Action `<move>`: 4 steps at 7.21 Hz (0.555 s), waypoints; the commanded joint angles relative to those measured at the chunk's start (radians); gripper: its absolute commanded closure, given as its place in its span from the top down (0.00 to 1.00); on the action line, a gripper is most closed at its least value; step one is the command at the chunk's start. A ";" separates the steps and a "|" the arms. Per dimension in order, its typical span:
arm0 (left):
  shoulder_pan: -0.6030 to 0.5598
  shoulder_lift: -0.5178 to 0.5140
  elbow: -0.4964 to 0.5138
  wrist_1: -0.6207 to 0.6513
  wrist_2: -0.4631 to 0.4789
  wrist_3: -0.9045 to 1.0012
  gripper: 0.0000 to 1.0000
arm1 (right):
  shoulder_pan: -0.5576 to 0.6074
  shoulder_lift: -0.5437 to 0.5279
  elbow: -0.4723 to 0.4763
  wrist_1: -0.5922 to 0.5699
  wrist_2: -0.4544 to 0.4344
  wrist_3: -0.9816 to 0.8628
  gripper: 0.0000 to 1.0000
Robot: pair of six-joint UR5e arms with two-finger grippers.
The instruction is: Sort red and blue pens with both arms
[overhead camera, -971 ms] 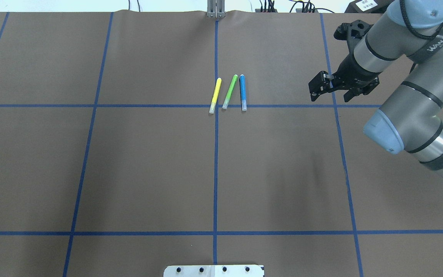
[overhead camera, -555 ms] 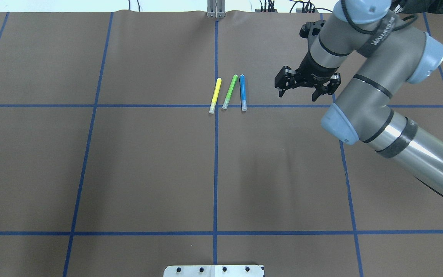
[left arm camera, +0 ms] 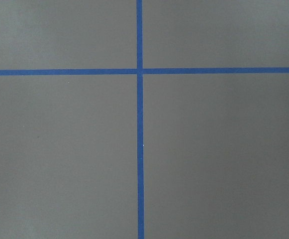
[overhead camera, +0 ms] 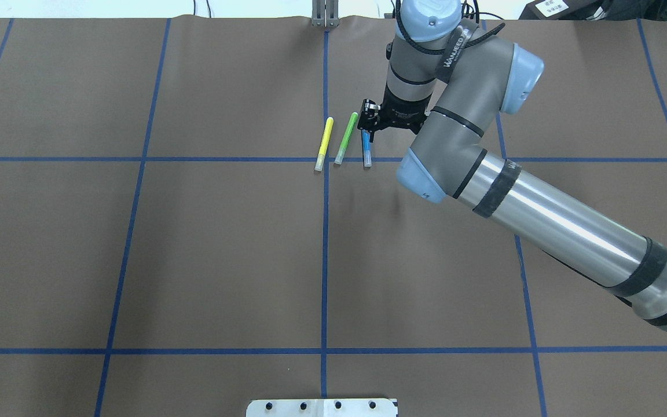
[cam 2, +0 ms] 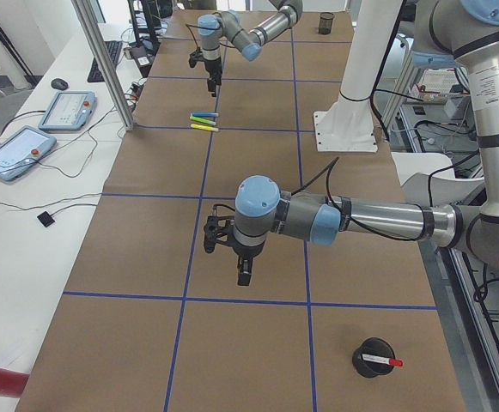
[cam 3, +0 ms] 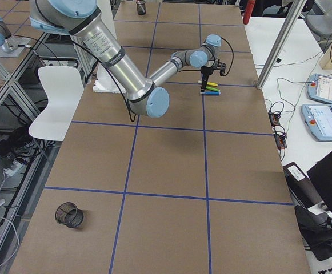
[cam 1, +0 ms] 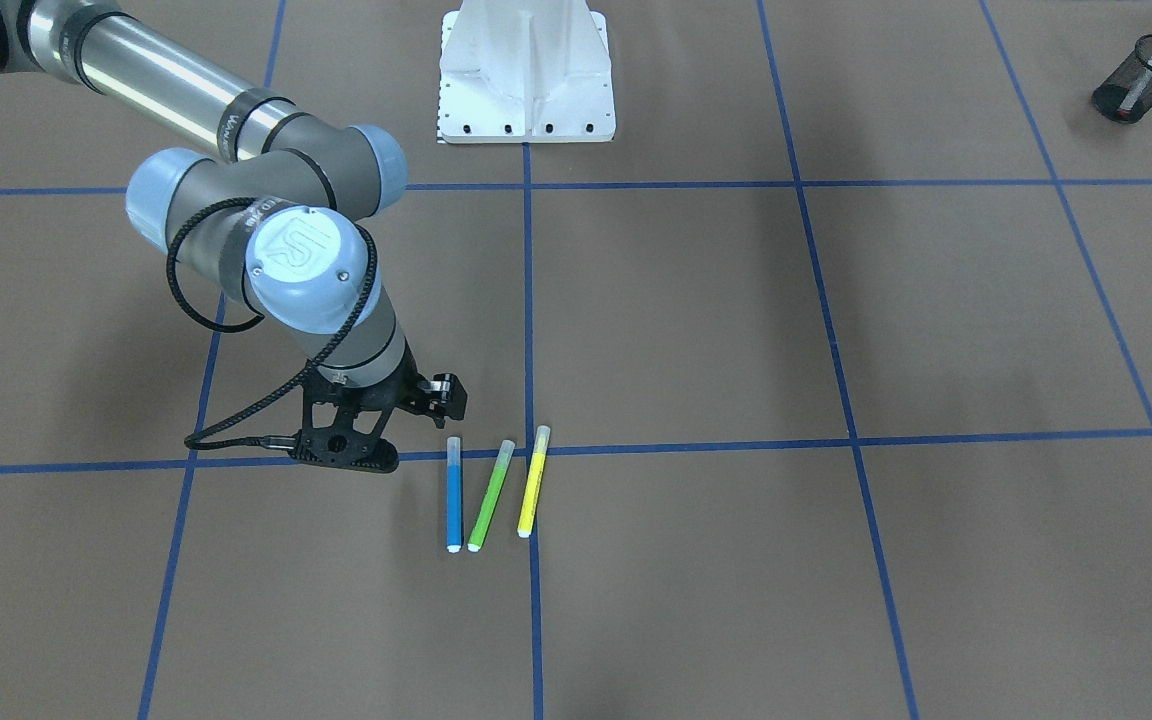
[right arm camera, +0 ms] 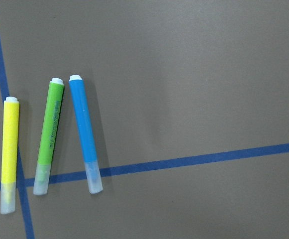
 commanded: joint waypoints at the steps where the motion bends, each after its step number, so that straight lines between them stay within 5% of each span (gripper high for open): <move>1: -0.001 0.000 0.011 -0.002 0.001 0.001 1.00 | -0.014 0.046 -0.095 0.059 -0.014 0.003 0.83; 4: -0.001 0.000 0.014 -0.002 0.001 0.001 1.00 | -0.056 0.060 -0.152 0.144 -0.058 0.003 0.66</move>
